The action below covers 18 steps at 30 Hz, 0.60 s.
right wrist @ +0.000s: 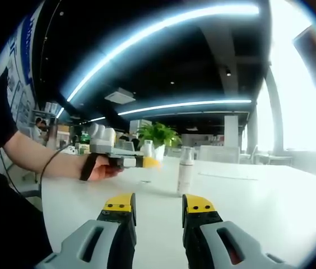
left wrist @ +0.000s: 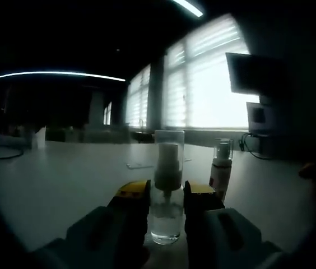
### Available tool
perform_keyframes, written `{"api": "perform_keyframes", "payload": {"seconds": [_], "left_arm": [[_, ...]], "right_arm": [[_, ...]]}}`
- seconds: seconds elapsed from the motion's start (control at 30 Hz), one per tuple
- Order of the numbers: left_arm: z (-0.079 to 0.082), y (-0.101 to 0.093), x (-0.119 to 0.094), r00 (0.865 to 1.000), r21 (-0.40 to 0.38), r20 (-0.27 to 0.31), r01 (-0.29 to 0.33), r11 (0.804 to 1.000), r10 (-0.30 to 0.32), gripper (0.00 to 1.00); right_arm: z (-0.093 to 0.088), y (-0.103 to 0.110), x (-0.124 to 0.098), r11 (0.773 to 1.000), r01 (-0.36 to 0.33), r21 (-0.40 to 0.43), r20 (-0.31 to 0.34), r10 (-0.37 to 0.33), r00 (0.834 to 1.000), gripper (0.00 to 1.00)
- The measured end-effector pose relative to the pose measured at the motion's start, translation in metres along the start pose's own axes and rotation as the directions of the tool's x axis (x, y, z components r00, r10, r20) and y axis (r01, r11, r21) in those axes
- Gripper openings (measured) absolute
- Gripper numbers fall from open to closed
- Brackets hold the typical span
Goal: Clamp pump bottle remove cover press pump head put on cover
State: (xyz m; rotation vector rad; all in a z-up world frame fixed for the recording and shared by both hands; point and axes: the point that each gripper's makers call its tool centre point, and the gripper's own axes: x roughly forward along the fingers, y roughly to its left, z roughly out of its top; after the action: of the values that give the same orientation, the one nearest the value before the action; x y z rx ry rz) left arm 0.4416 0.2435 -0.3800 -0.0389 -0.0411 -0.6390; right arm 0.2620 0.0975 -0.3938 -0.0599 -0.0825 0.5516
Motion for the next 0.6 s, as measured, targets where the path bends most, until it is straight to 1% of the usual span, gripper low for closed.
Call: {"api": "perform_keyframes", "payload": {"seconds": [0.33,0.4,0.5,0.53,0.6], "left_arm": [[0.009,-0.001,-0.012,1.000,-0.018,0.009,0.024,1.000,-0.024,0.15],[0.011,0.002,-0.014,1.000,-0.024,0.011,0.027,0.999,-0.027,0.15],[0.018,0.004,-0.022,0.999,-0.031,0.019,0.027,0.999,-0.026,0.15],[0.019,0.003,-0.024,0.999,-0.028,0.021,0.030,0.999,-0.029,0.15],[0.017,-0.002,-0.020,0.999,-0.021,0.021,0.041,0.999,-0.041,0.15]], "right_arm": [[0.000,0.001,0.000,1.000,0.000,-0.001,0.000,0.000,1.000,0.27],[0.000,0.001,0.000,1.000,0.000,-0.001,0.000,0.000,1.000,0.27],[0.000,0.001,0.000,1.000,0.000,-0.002,0.000,0.000,1.000,0.27],[0.000,0.000,0.000,1.000,0.000,-0.002,-0.001,0.000,1.000,0.27],[0.000,0.001,0.000,1.000,0.000,-0.003,-0.002,0.000,1.000,0.27]]}}
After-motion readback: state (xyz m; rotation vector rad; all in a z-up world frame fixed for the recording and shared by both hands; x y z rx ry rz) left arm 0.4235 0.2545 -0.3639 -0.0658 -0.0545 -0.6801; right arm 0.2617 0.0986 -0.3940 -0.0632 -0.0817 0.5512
